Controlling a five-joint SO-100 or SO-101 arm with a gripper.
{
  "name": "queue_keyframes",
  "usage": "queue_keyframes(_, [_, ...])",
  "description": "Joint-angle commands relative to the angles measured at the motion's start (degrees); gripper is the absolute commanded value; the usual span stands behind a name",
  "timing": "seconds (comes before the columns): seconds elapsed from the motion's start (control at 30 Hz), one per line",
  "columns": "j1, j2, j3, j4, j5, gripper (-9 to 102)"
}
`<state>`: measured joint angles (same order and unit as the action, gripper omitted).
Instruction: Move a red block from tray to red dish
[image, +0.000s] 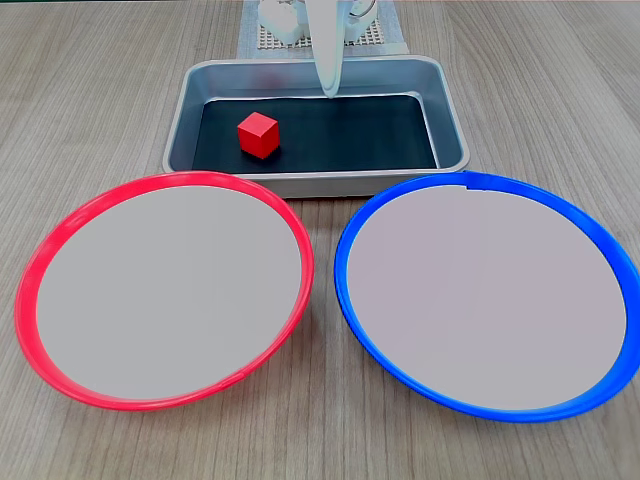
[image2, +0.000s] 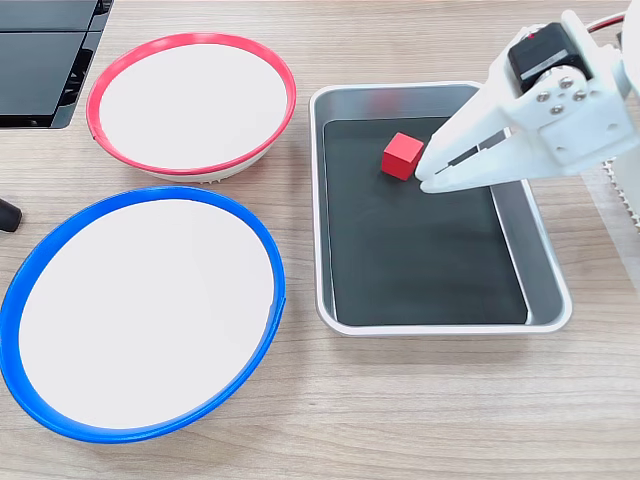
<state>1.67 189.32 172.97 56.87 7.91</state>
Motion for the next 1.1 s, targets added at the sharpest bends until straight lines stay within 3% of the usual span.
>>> queue_keyframes(0.0, [5.19,-0.09,-5.98,-0.44,-7.73,3])
queue_keyframes(0.13, [10.72,-9.67,-18.02,2.11,-14.68,0])
queue_keyframes(0.27, [13.54,-24.61,-30.67,1.85,-27.95,8])
queue_keyframes(0.37, [16.79,-36.04,-38.32,3.69,-38.85,0])
queue_keyframes(0.47, [19.07,-43.33,-42.45,4.13,-41.92,0])
queue_keyframes(0.63, [18.9,-53.79,-45.7,4.22,-24.17,0])
queue_keyframes(0.9, [16.7,-61.7,-44.74,15.82,4.48,0])
queue_keyframes(1.07, [16.7,-67.59,-46.14,12.22,13.8,16])
